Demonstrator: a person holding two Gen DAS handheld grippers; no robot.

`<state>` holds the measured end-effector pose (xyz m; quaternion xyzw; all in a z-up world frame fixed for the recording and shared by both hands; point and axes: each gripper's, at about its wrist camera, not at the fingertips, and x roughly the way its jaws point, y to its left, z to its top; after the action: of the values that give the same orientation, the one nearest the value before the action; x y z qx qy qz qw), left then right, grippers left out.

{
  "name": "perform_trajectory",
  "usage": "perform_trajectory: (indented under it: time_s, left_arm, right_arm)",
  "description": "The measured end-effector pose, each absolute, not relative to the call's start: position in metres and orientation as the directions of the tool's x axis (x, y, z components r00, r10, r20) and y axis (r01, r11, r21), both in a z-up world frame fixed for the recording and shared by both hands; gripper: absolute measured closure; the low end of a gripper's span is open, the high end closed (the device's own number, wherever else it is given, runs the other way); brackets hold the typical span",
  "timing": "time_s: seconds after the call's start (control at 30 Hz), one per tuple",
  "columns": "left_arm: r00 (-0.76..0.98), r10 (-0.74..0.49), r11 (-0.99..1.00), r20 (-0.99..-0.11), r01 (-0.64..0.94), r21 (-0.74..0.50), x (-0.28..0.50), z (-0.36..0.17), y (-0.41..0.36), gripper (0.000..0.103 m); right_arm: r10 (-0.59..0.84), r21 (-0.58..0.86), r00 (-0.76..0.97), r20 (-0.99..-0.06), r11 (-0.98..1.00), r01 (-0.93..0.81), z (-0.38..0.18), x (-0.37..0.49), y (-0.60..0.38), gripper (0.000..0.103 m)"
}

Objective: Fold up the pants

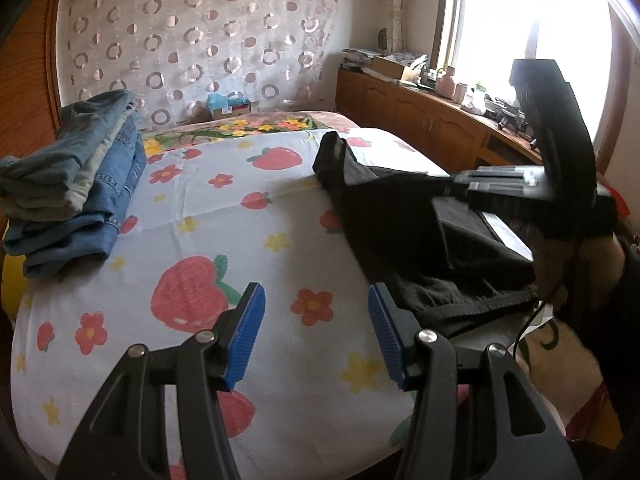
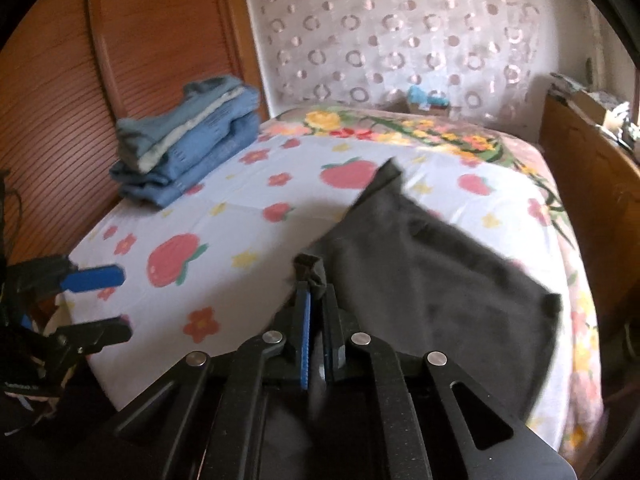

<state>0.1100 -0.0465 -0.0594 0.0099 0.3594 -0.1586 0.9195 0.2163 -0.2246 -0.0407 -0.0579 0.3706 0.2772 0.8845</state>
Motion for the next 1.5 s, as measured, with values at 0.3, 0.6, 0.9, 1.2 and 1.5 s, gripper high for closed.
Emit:
perform_trajectory:
  time_s: [0.3, 0.6, 0.9, 1.2, 1.5]
  left_arm:
    - [0.687, -0.291, 0.947, -0.666, 0.306, -0.098, 0.110, -0.061, -0.051, 0.050]
    - [0.685, -0.292, 0.946, -0.668, 0.310, -0.096, 0.110, -0.062, -0.053, 0.050]
    - [0.678, -0.294, 0.944, -0.674, 0.316, -0.095, 0.110, -0.066, -0.056, 0.050]
    - [0.670, -0.301, 0.940, -0.679, 0.328, -0.093, 0.108, -0.069, -0.062, 0.050]
    - [0.643, -0.323, 0.930, -0.694, 0.353, -0.105, 0.112, -0.077, -0.072, 0.050]
  right_arm:
    - [0.315, 0.028, 0.642, -0.699, 0.909, -0.415, -0.026, 0.251, -0.293, 0.101]
    - [0.210, -0.009, 0.649, -0.731, 0.948, -0.317, -0.038, 0.282, -0.337, 0.101]
    - [0.143, -0.040, 0.684, -0.716, 0.969, -0.245, -0.042, 0.297, -0.361, 0.101]
    - [0.076, -0.075, 0.698, -0.712, 0.980, -0.183, -0.045, 0.304, -0.368, 0.099]
    - [0.177, -0.004, 0.691, -0.701, 0.968, -0.252, -0.035, 0.250, -0.367, 0.063]
